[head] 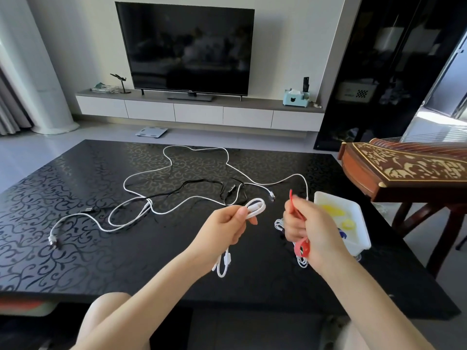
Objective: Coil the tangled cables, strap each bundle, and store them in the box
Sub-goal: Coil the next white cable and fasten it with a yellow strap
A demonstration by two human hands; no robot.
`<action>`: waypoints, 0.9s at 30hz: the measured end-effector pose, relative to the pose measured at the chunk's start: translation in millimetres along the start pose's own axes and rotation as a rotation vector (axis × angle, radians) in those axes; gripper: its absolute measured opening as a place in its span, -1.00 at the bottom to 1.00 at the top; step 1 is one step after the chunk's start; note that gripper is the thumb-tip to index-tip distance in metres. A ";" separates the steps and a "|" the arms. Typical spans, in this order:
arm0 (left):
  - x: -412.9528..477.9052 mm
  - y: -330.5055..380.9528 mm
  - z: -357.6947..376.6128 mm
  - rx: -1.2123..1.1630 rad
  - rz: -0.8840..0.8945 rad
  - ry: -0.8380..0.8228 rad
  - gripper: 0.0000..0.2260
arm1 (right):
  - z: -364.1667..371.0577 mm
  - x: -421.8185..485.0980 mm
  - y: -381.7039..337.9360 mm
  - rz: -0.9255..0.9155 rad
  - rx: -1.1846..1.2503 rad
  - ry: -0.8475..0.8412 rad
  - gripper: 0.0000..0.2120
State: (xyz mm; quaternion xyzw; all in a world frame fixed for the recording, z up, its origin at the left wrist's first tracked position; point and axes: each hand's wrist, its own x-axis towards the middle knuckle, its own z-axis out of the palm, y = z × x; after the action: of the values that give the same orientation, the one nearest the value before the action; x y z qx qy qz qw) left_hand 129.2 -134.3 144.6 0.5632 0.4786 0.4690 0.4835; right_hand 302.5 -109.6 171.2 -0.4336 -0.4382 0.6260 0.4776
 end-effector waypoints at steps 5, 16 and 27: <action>-1.1 8.0 -6.4 -0.092 0.025 -0.098 -0.71 | -16.0 3.6 19.9 -0.032 -0.146 -0.011 -0.75; -1.4 15.0 7.0 -0.331 -0.084 -0.104 -0.93 | 11.6 -6.4 20.0 -0.178 -0.243 0.024 -0.87; 1.0 18.5 18.6 -0.276 0.006 0.011 -0.89 | 18.2 -16.6 26.3 -0.222 -0.043 -0.115 -0.70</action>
State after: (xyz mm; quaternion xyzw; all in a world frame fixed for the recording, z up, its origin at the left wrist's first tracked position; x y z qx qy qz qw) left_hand 149.3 -136.5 161.3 0.4903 0.4103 0.5349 0.5524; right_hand 282.1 -132.5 152.3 -0.3560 -0.5235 0.5834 0.5088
